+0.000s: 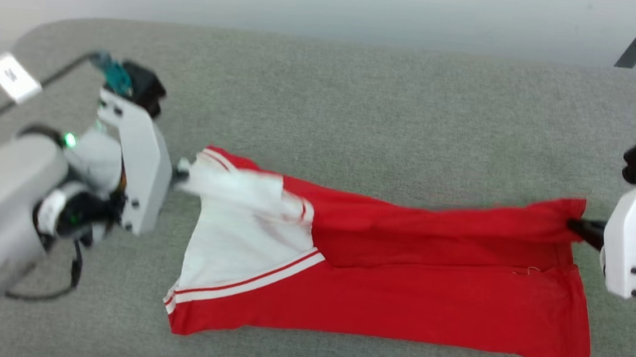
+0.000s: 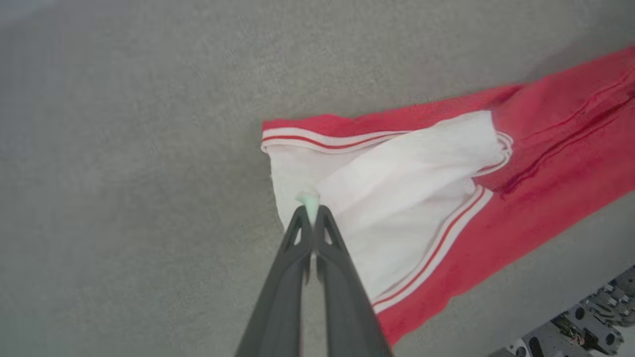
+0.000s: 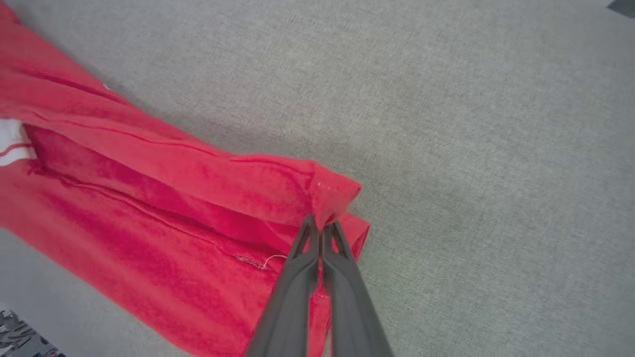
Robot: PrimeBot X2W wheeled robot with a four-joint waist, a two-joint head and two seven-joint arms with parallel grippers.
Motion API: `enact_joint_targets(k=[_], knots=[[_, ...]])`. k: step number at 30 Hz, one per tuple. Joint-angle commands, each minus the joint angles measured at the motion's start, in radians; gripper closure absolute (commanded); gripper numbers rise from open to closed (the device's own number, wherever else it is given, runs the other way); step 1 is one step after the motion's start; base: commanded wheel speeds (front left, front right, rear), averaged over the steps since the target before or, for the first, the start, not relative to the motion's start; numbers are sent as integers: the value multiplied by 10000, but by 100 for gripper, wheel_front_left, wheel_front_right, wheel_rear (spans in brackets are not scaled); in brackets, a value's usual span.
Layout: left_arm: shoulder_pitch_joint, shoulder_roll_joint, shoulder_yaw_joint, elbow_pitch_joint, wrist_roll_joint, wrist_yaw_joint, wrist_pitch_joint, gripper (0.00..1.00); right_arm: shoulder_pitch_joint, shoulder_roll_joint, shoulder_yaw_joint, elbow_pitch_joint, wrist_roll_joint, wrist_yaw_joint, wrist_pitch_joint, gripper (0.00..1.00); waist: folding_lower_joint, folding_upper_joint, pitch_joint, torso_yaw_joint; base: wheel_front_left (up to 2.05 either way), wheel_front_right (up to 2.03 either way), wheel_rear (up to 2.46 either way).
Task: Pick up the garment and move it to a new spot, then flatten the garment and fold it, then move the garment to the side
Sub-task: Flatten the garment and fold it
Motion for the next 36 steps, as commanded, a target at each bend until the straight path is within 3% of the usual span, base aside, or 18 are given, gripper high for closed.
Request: enact_joint_targets(k=[1,8,16,17,18,19,20,21,24,27,36], knots=[[270,94,-25,-261,-97,172,-13,100,254,0,-160,-90,-7,-7,71,100,0,0,-95,77,0,0,0],[1234,263,-232,-1323,-414,867,98,100,1307,359,-694,-430,-198,-7,610,100,0,0,-176,26,0,0,0],[1729,-31,-321,-1077,-677,944,178,100,1668,936,-1107,-576,-584,-7,1212,100,0,0,-255,-126,0,0,0],[1743,-68,-324,-1020,-691,919,170,100,1659,991,-1142,-606,-675,-7,1201,71,0,0,-285,-144,0,0,0],[1730,-92,-328,-950,-647,901,137,88,1660,1027,-1162,-634,-739,-7,1215,54,0,0,-327,-157,0,0,0],[1740,-112,-330,-880,-608,880,109,78,1677,1051,-1159,-687,-776,-7,1239,28,0,0,-379,-168,0,0,0],[1776,-126,-315,-838,-644,852,67,56,1706,1090,-1206,-711,-789,-7,1225,1,0,0,-442,-176,0,0,0],[1825,-133,-304,-813,-690,829,57,50,1747,1116,-1247,-708,-802,-7,1233,0,0,0,-508,-179,0,0,0],[1903,-106,-316,-803,-699,814,33,13,1870,1176,-1362,-779,-824,-7,1238,0,0,0,-734,-157,0,0,0],[2050,-106,-267,-918,-839,797,-63,2,2088,1200,-1522,-852,-862,-7,1181,0,0,0,-984,-110,0,0,0],[2704,55,-256,-1332,-886,926,-649,0,2923,1484,-2025,-1405,-1064,-7,718,0,0,0,-1667,-29,0,0,0]])
